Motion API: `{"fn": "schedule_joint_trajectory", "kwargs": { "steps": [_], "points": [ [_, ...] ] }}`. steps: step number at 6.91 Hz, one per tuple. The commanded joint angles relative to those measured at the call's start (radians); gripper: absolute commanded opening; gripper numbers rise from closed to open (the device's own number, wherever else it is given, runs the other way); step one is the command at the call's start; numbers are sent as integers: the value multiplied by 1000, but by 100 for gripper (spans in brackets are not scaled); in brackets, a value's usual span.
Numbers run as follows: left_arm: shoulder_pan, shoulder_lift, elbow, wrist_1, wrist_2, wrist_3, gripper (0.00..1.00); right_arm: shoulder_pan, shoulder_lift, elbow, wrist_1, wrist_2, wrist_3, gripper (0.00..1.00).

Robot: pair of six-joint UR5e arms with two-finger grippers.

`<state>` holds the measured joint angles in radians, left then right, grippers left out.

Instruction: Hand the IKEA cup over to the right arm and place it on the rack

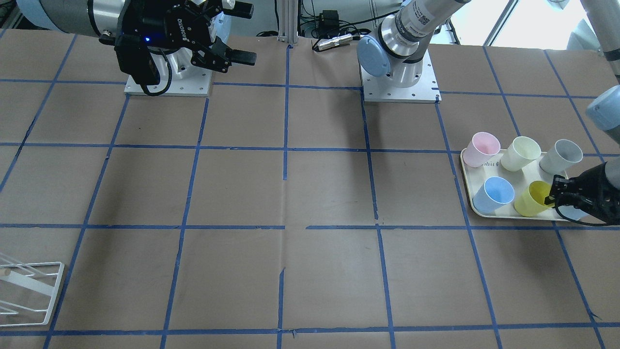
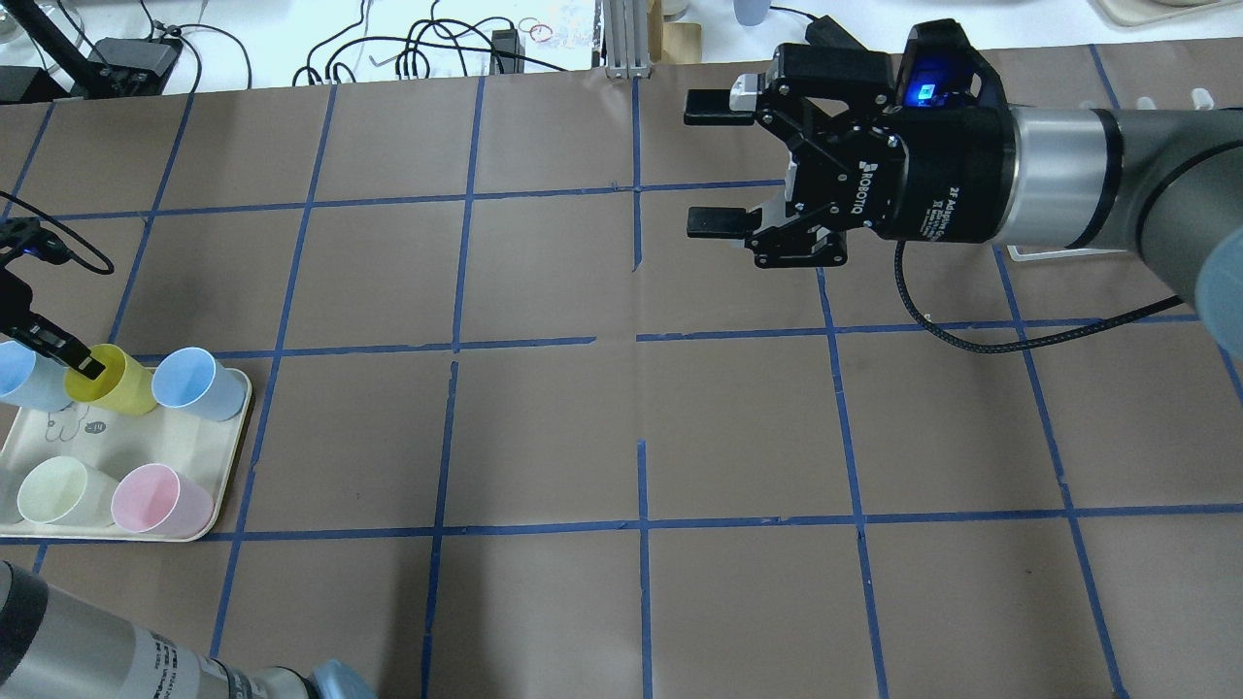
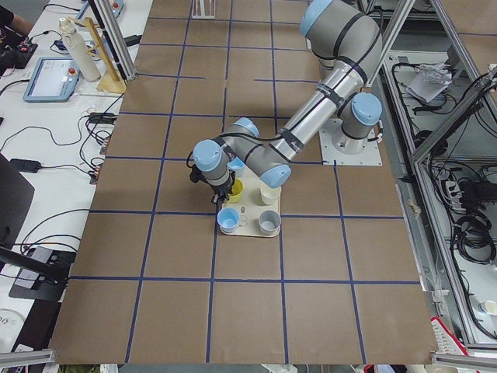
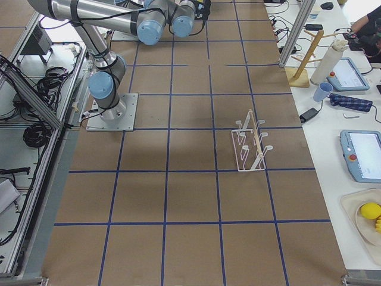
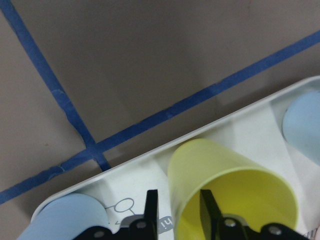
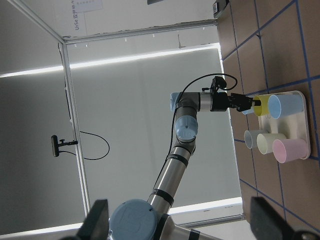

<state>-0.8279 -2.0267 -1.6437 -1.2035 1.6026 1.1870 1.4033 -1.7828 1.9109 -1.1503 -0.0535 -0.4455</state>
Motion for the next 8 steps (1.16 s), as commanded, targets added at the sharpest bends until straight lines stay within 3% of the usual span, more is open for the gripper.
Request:
{"fn": "schedule_joint_trajectory", "kwargs": {
  "steps": [1, 3, 5, 6, 8],
  "points": [
    [1, 10, 21, -30, 2, -3, 0, 3, 0, 0, 9, 30, -36, 100],
    [1, 31, 75, -131, 22, -1, 0, 3, 0, 0, 9, 30, -54, 100],
    [-13, 34, 253, -360, -1, -32, 0, 3, 3, 0, 9, 27, -53, 100],
    [-19, 52, 324, -545, -112, -49, 0, 3, 11, 0, 9, 30, -50, 100],
    [-176, 149, 343, -768, -188, -174, 0, 3, 36, 0, 11, 27, -50, 100]
  ]
}}
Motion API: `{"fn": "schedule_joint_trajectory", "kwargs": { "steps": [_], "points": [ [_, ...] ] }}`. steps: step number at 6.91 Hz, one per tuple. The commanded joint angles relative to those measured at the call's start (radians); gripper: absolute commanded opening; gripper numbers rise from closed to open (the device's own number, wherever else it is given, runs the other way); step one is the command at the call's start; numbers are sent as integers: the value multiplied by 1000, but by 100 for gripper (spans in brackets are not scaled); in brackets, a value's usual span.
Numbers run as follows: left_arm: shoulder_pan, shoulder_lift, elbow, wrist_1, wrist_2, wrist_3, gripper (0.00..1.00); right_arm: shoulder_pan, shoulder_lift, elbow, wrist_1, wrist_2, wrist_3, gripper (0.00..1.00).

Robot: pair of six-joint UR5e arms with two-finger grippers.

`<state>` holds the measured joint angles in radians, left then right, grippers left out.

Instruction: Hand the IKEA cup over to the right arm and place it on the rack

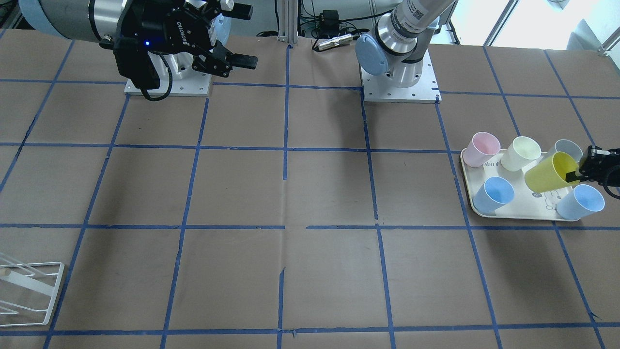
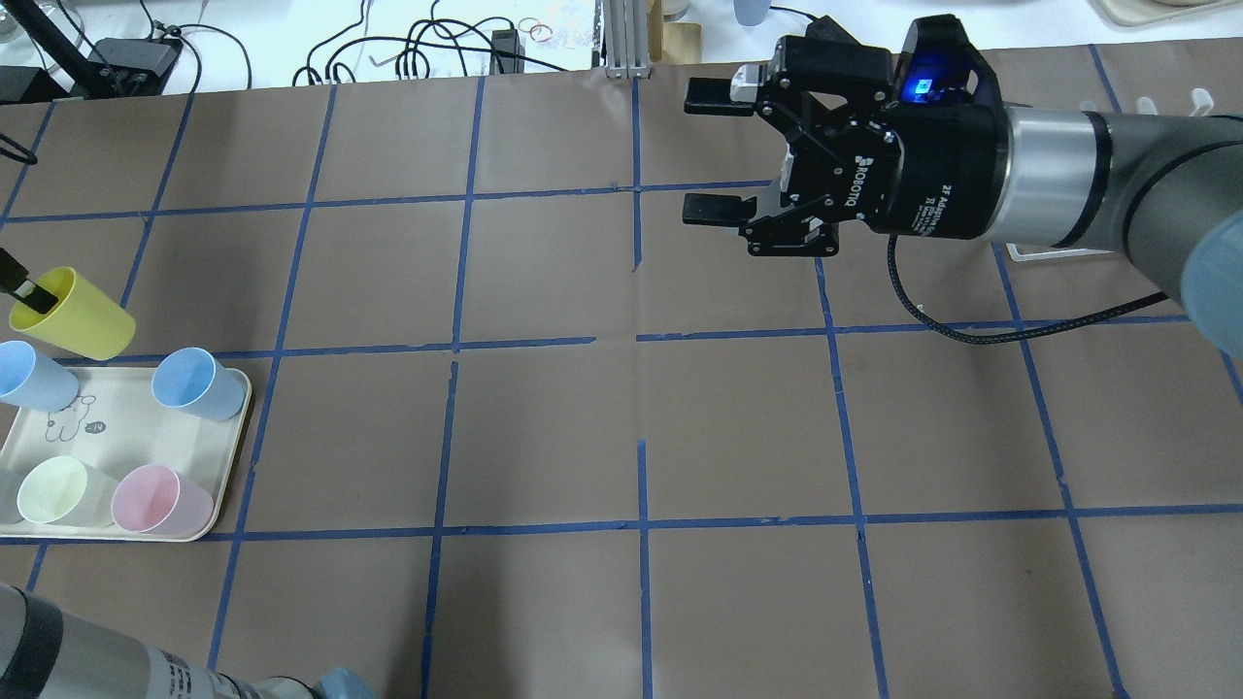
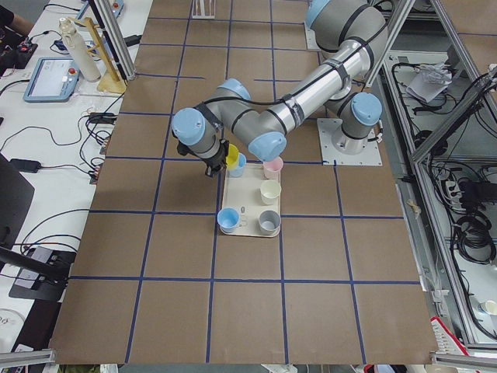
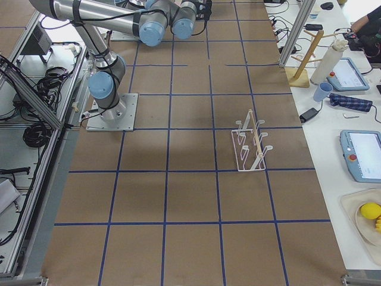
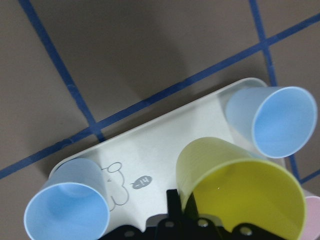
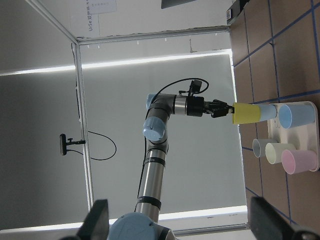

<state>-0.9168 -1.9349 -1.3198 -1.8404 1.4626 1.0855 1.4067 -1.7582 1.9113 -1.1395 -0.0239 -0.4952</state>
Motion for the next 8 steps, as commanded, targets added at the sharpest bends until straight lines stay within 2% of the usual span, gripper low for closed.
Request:
{"fn": "schedule_joint_trajectory", "kwargs": {
  "steps": [1, 2, 3, 5, 8],
  "points": [
    [-168, 103, -1, -190, -126, -170, 0, -2, 11, -2, 0, -1, 1, 100],
    [-225, 146, -31, -232, -195, -226, 0, -6, 11, -2, 1, -1, 7, 100],
    [-247, 187, -89, -237, -346, -293, 0, -9, 11, -2, 17, -1, 4, 100],
    [-287, 278, -279, -238, -540, -292, 0, -9, 12, -2, 27, -1, 0, 100],
    [-378, 402, -525, -241, -987, -297, 0, -11, 51, 0, 27, 4, -5, 100]
  ]
}}
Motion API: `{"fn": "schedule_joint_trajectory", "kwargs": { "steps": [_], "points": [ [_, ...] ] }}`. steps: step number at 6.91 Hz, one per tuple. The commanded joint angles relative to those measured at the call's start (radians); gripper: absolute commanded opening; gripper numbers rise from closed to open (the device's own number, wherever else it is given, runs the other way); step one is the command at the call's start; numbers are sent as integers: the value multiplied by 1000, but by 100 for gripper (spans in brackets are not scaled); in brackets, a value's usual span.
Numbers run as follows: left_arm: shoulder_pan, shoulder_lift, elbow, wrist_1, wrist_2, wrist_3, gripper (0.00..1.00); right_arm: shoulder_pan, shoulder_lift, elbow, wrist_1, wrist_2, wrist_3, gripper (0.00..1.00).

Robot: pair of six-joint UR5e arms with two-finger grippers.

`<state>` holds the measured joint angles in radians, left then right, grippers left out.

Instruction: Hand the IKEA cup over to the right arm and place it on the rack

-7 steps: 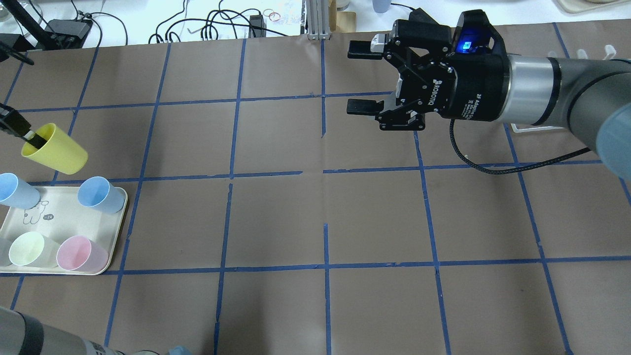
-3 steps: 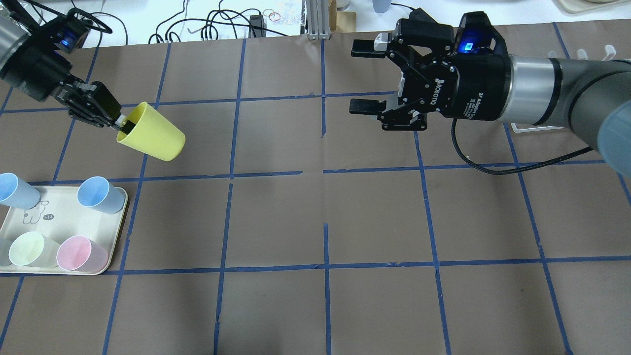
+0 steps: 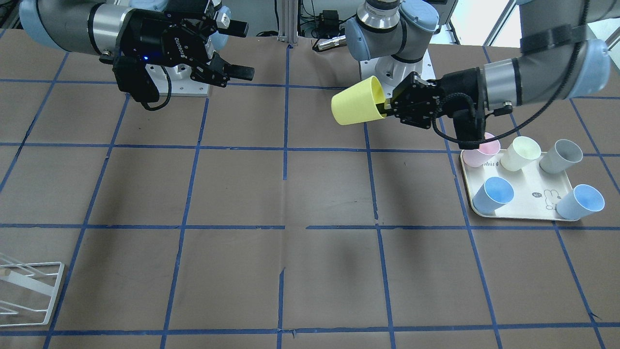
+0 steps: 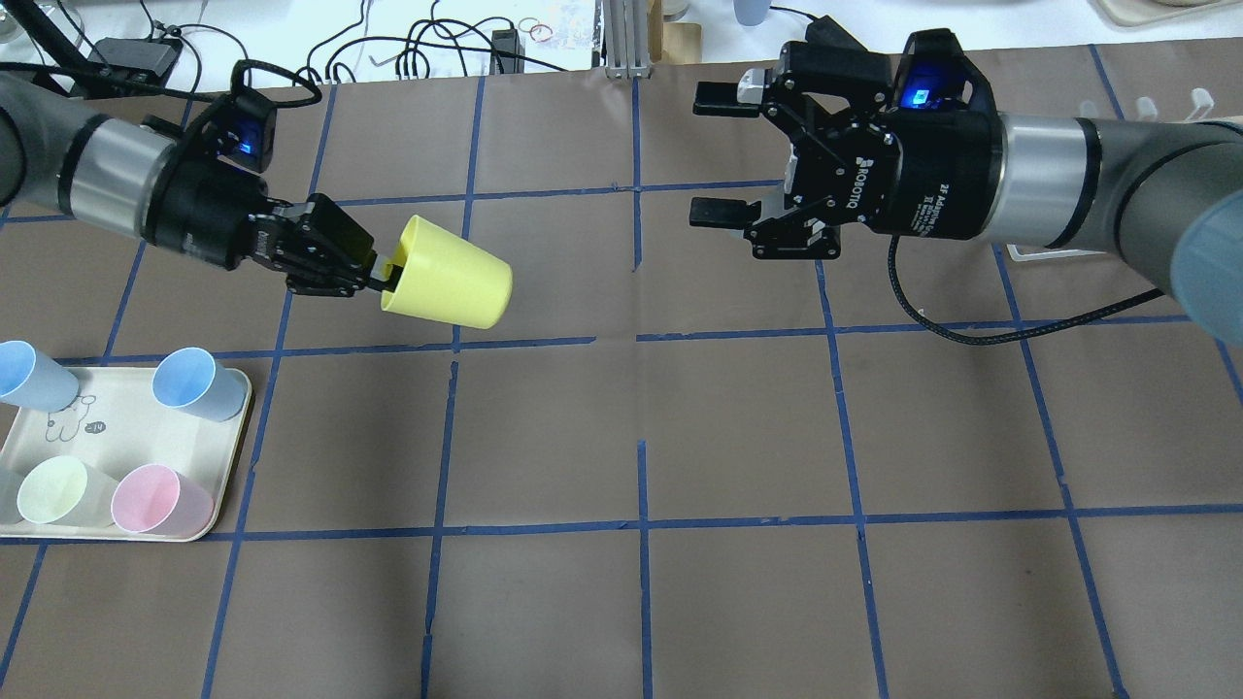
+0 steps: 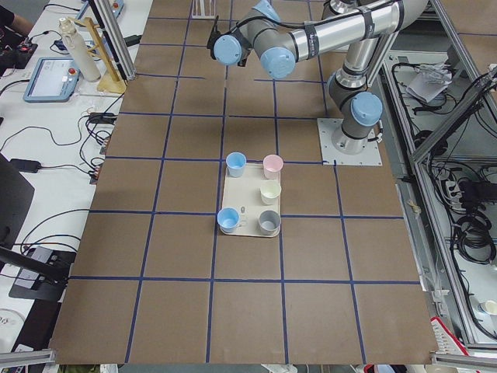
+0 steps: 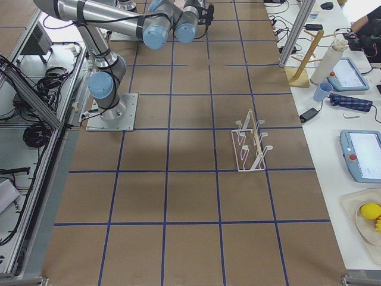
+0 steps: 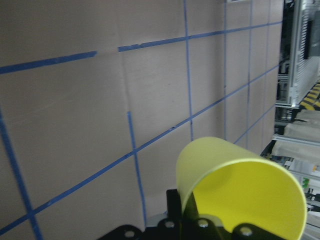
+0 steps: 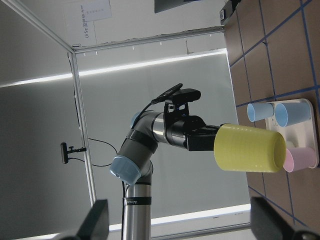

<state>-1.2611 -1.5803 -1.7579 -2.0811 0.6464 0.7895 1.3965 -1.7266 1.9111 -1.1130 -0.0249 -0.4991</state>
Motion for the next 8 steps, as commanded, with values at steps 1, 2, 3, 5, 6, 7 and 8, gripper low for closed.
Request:
{"fn": "schedule_joint_trajectory", "kwargs": {
  "steps": [1, 2, 3, 5, 6, 7, 8],
  "points": [
    [-88, 81, -127, -1, -291, -9, 0, -2, 19, 0, 8, 3, 4, 100],
    [-127, 97, -155, -1, -441, -41, 0, -2, 21, 0, 18, 3, 2, 100],
    [-157, 108, -179, 1, -485, -42, 0, -2, 21, 0, 18, 3, 2, 100],
    [-165, 138, -251, 7, -615, -41, 0, -14, 19, 0, 33, -1, 7, 100],
    [-165, 140, -268, 9, -651, -39, 0, -16, 19, 0, 47, -7, 7, 100],
    [-169, 147, -293, 9, -706, -44, 0, -13, 18, 0, 48, -10, 14, 100],
    [-190, 157, -299, 10, -711, -42, 0, -11, 13, 0, 85, -4, 10, 100]
  ]
}}
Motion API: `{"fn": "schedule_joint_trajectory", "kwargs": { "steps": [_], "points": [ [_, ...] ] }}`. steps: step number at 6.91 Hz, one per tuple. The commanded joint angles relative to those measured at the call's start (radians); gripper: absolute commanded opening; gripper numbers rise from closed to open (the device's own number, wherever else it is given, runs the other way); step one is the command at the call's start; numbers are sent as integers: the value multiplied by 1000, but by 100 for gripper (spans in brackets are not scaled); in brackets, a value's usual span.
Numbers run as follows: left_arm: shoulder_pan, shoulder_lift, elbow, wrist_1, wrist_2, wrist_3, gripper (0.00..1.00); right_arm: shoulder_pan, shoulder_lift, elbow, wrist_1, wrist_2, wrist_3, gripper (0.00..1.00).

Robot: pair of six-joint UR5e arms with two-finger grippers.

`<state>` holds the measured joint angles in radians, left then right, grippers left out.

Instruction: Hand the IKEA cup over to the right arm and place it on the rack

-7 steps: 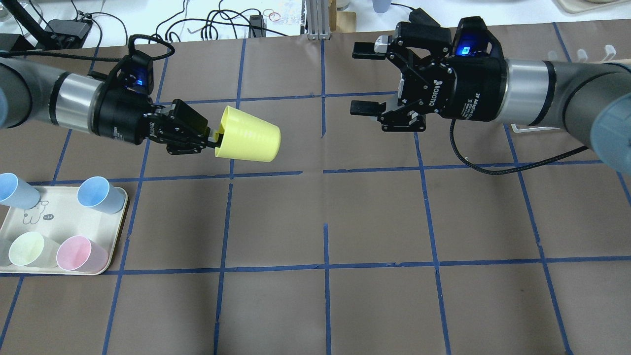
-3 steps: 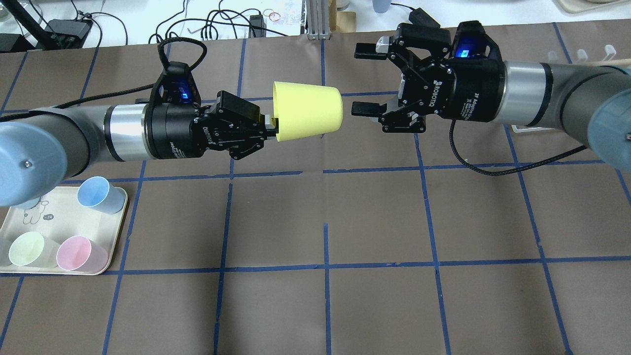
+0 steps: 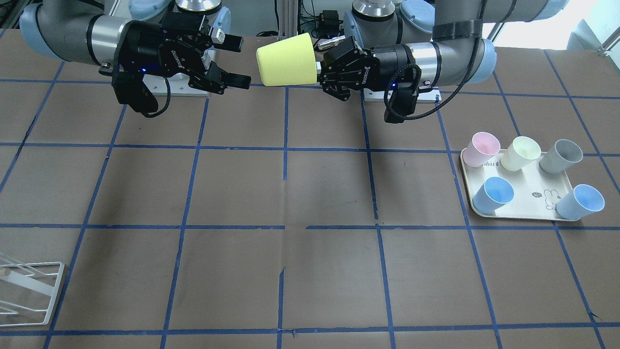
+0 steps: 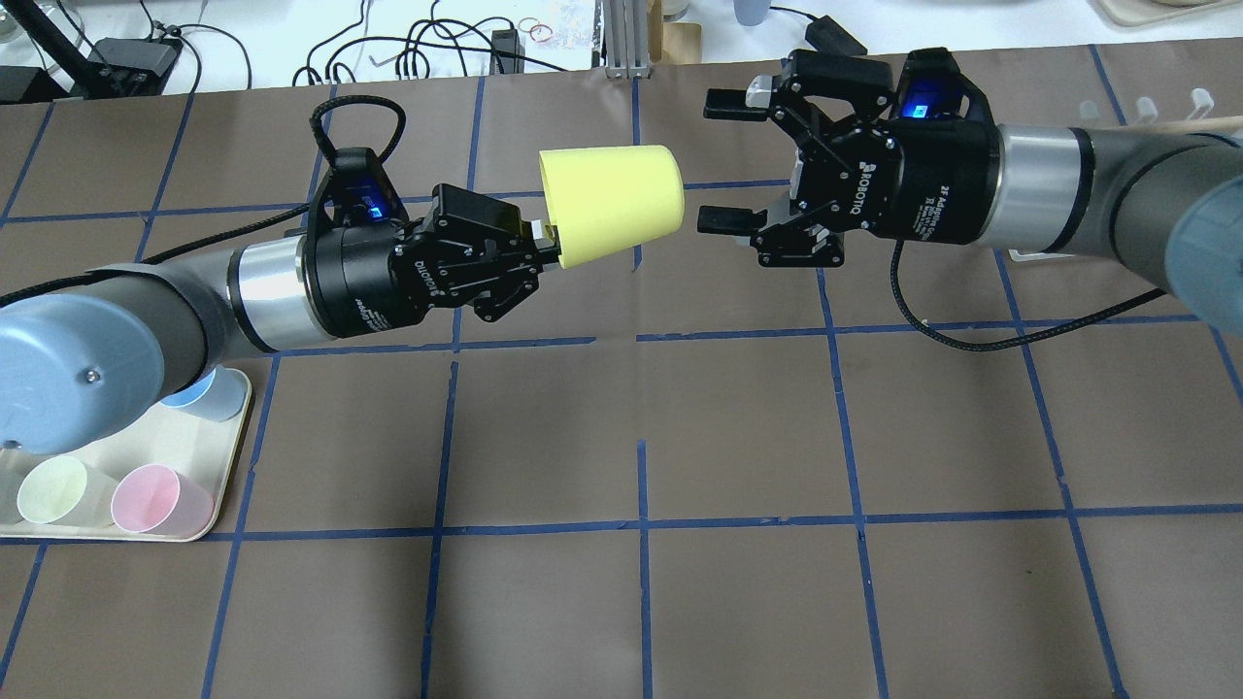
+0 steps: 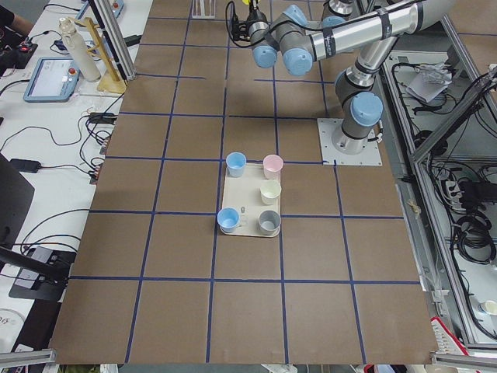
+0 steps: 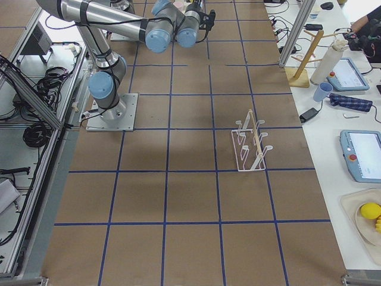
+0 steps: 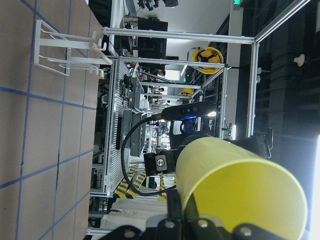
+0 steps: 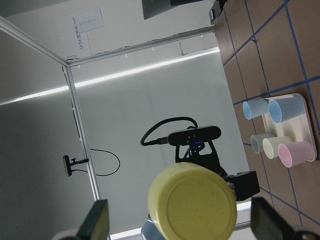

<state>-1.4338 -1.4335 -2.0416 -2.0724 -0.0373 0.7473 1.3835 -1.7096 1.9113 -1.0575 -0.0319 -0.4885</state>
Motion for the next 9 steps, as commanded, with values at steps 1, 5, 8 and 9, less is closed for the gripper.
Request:
{"fn": "schedule_joint_trajectory", "kwargs": {
  "steps": [1, 5, 8, 9],
  "points": [
    [-33, 19, -15, 2, -27, -5, 0, 3, -7, 2, 59, 6, -10, 100],
    [-36, 31, -15, 2, -26, -3, 0, 9, -13, 0, 60, -5, -1, 97],
    [-36, 36, -15, 2, -26, -2, 0, 37, -15, 0, 62, -6, 5, 89],
    [-36, 36, -15, 2, -24, 0, 0, 40, -15, 0, 63, -6, 8, 89]
  ]
}}
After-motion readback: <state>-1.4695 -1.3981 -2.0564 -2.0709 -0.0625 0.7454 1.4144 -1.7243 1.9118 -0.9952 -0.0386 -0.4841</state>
